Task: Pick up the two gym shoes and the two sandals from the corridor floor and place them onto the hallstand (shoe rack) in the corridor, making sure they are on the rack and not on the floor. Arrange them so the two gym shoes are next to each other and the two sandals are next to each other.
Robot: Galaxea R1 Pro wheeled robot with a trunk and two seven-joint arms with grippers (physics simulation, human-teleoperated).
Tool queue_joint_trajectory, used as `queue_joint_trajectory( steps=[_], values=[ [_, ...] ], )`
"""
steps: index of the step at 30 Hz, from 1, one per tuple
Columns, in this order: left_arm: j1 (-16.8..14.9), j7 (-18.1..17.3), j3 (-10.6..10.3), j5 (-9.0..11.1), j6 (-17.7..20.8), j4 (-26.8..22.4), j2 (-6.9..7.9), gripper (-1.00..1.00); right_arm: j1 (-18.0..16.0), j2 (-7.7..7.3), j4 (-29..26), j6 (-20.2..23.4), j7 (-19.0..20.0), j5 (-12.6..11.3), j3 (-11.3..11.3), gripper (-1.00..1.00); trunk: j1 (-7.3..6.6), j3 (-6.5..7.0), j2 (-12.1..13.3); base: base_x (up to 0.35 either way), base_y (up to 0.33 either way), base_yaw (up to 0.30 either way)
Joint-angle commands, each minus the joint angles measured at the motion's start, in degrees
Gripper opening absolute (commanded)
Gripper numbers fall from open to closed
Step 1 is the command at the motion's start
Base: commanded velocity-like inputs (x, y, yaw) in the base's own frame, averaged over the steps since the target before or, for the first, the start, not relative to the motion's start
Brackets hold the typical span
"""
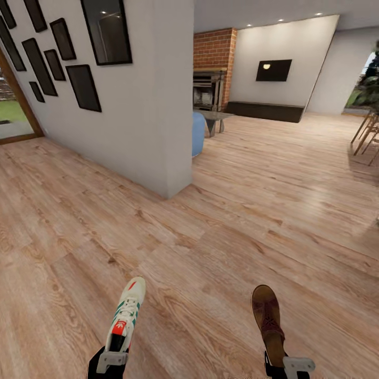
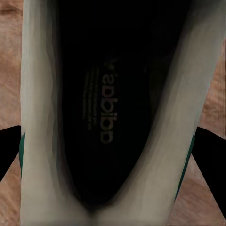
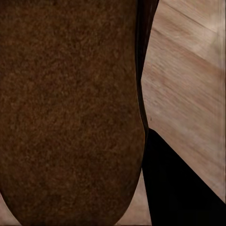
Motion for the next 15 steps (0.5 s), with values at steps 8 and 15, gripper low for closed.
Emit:
queue_joint_trajectory(
  steps=[8,15],
  values=[
    [-0.02,-0.52,0.56,-0.21,-0.10,-0.08,-0.03,-1.00,-0.05,0.03,0.04,-0.11,-0.23,0.46,-0.14,-1.00,1.31,-0.85,-2.42,0.000,0.000,-0.291],
    [-0.02,-0.52,0.57,-0.21,-0.09,-0.08,-0.03,-1.00,-0.04,0.03,0.02,-0.14,-0.23,0.46,-0.14,-1.00,2.18,-1.34,-4.03,0.000,0.000,-0.291]
  ],
)
